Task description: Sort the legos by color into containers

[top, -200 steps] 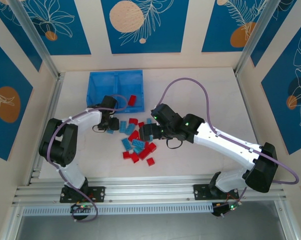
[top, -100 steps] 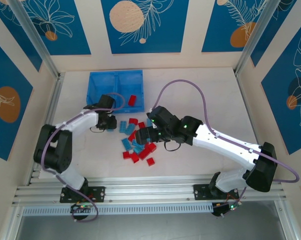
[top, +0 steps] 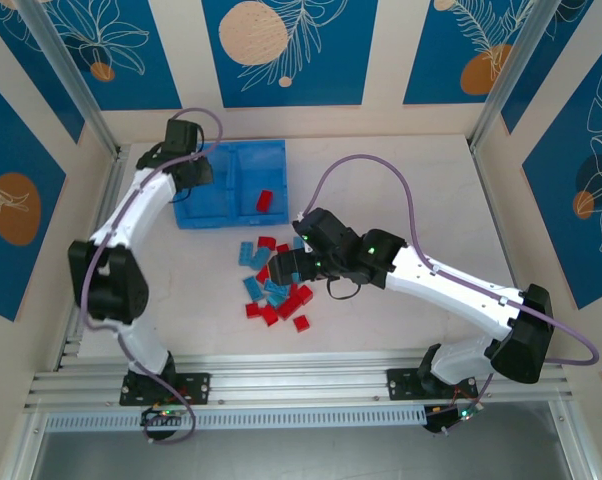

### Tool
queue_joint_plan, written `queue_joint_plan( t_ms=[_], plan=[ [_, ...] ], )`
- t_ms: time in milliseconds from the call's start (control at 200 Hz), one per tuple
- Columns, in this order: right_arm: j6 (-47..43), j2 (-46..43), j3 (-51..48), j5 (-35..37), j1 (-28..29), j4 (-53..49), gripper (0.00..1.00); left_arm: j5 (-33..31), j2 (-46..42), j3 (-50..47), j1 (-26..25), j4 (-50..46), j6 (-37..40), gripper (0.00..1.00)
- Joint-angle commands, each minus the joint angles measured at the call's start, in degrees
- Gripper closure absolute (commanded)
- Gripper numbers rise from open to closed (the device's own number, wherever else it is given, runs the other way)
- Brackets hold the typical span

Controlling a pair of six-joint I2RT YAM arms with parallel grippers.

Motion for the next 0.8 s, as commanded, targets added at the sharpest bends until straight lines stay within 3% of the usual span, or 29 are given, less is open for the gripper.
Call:
queue_joint_plan(
  t_ms=[0,275,455,660,790],
  plan=[
    [0.5,-2.4,0.2,1.7,0.4,-0.7,0.01,3.4,7.8,7.4,1.5,-5.8,2.0,0.79],
    [1.0,-3.4,-0.3,2.1,0.6,-1.4,0.01,7.0,20.3,14.9,3.3,-5.9,-0.1,0.76],
    [1.3,-3.6,0.1,2.0,0.6,-1.4,0.01,9.5,25.1,16.6,3.3,-6.3,-0.4,0.69],
    [1.6,-4.2,-0.1,2.8,0.8,-2.1,0.02,9.5,22.2,16.3,3.3,-6.3,-0.5,0.57],
    [1.6,-4.0,-0.4,3.4,0.8,-1.8,0.01,9.2,16.2,15.2,3.3,-6.3,-0.3,0.56]
  ],
)
